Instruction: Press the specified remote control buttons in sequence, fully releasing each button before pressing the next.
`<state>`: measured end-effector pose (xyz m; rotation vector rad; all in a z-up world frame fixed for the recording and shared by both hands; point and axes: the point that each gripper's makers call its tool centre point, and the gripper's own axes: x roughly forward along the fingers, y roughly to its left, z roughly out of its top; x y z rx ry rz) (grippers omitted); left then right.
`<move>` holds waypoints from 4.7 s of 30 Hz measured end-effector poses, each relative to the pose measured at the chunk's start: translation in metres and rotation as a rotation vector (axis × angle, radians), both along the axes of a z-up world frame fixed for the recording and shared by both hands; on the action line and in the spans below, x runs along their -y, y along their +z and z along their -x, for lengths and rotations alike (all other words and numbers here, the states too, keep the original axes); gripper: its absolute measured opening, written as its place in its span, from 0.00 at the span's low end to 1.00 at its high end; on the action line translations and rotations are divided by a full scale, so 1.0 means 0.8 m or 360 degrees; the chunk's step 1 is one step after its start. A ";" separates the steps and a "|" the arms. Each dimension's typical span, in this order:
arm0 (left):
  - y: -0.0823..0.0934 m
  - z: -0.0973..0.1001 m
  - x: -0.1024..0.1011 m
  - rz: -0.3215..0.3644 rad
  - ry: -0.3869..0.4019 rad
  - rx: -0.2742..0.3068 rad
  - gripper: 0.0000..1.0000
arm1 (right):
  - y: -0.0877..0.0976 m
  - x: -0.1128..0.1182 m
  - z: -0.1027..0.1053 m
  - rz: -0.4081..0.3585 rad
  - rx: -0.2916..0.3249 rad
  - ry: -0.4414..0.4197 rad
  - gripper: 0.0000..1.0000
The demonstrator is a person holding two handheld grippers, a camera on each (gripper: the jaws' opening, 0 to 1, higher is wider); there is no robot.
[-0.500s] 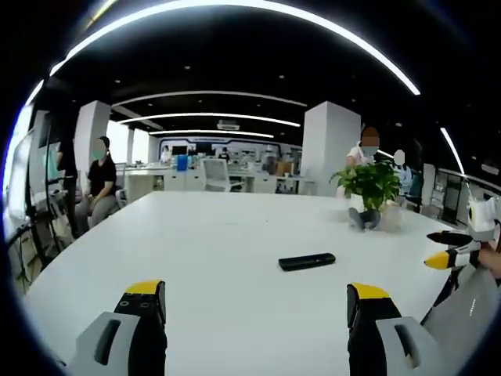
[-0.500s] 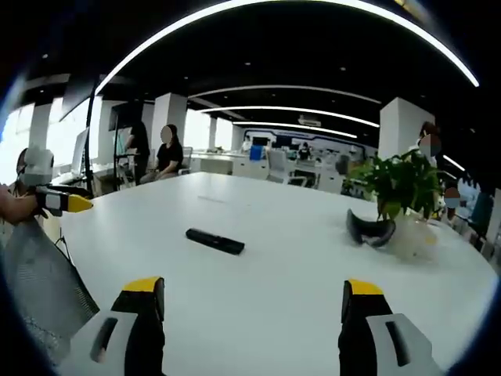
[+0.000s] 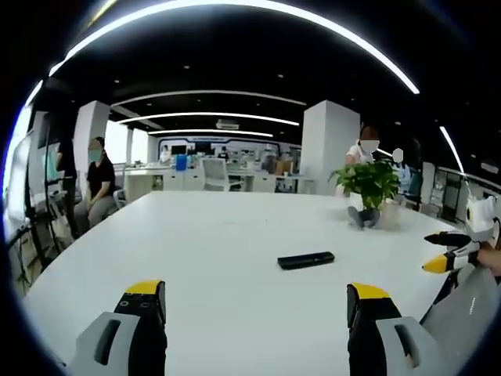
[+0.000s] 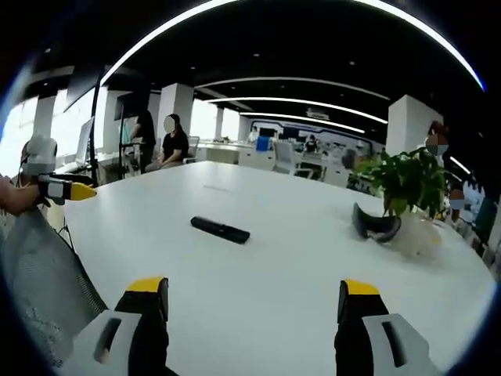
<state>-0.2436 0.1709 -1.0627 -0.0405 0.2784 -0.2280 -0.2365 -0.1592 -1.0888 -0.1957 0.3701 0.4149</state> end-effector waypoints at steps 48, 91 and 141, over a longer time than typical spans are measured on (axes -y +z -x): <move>0.002 0.006 0.022 -0.0011 -0.0262 0.0022 1.00 | 0.009 0.025 -0.001 -0.0021 0.0054 -0.0147 0.90; -0.030 -0.182 0.130 -0.0499 -0.1434 -0.0498 1.00 | 0.041 0.051 -0.004 -0.0203 0.0078 -0.0444 0.63; -0.162 -0.233 0.178 -0.1263 -0.1951 -0.0927 0.31 | 0.020 0.070 -0.001 -0.0197 -0.0033 -0.0519 0.42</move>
